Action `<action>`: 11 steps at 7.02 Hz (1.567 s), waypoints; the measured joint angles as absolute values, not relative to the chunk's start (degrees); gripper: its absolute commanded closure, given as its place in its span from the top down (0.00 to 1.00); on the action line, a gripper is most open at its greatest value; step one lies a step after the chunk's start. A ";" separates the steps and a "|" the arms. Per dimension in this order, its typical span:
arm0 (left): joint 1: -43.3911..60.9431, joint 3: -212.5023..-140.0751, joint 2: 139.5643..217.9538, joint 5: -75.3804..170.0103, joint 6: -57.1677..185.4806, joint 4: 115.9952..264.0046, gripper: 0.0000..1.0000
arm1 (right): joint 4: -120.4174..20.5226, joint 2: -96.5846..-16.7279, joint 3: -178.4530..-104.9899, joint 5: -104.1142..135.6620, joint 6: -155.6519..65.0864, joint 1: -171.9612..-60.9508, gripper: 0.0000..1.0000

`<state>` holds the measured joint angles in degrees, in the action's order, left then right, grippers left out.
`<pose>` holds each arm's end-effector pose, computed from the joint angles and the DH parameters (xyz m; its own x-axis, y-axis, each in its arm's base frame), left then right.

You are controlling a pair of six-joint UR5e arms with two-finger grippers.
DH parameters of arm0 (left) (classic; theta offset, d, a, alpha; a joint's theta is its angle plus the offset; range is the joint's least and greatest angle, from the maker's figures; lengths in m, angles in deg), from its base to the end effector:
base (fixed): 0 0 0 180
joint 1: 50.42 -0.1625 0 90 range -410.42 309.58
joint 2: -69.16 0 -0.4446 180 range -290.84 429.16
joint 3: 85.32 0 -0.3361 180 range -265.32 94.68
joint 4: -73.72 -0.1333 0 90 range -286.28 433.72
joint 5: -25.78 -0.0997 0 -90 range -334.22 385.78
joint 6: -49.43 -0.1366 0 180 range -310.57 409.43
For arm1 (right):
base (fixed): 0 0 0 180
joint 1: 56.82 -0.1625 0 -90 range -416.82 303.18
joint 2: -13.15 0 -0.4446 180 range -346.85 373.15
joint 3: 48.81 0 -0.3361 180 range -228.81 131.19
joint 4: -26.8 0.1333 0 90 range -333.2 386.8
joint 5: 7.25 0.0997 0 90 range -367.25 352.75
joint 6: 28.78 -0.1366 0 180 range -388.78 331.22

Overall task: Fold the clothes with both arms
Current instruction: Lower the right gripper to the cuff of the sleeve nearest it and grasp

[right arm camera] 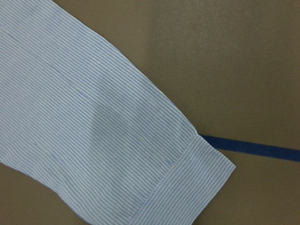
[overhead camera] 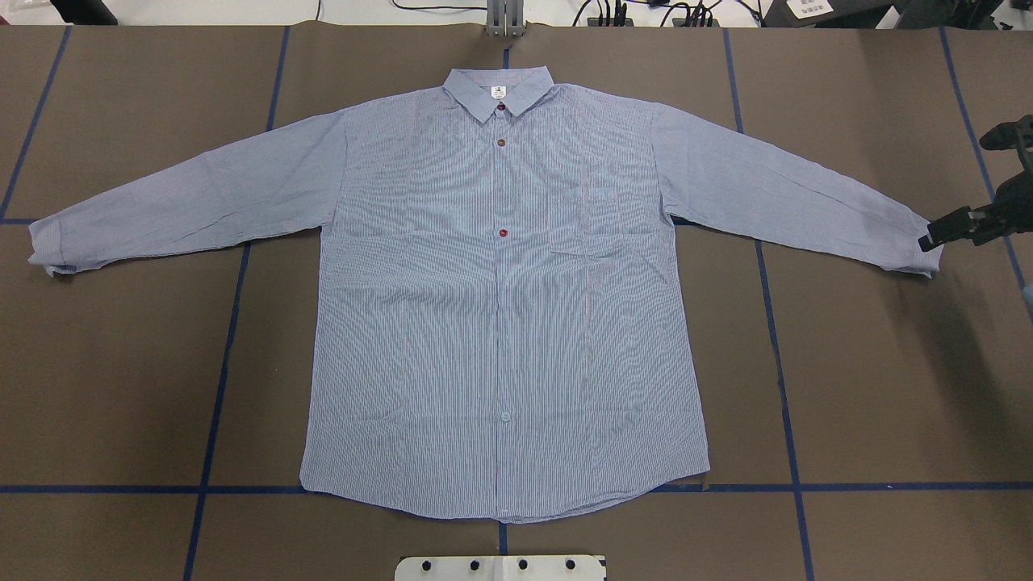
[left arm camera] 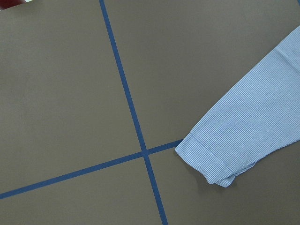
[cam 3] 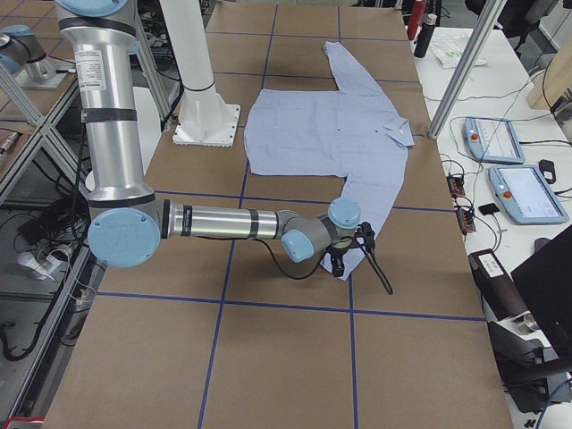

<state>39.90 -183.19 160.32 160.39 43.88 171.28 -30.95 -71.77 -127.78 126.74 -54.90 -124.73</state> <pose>-0.0400 -0.4640 0.6190 0.7102 0.2883 -0.6423 -0.0636 0.9349 0.3493 -0.1549 -0.4838 0.6841 0.6431 -0.1332 0.7541 0.0602 0.9905 0.1237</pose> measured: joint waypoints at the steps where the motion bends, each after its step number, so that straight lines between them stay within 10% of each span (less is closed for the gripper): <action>1: 39.92 -183.19 160.24 160.44 43.88 171.28 1.00 | -29.75 -71.55 -127.18 126.29 -56.92 -123.81 1.00; 11: 39.93 -183.16 160.19 160.61 43.89 171.33 1.00 | -23.57 -72.67 -125.52 123.76 -65.33 -120.05 0.86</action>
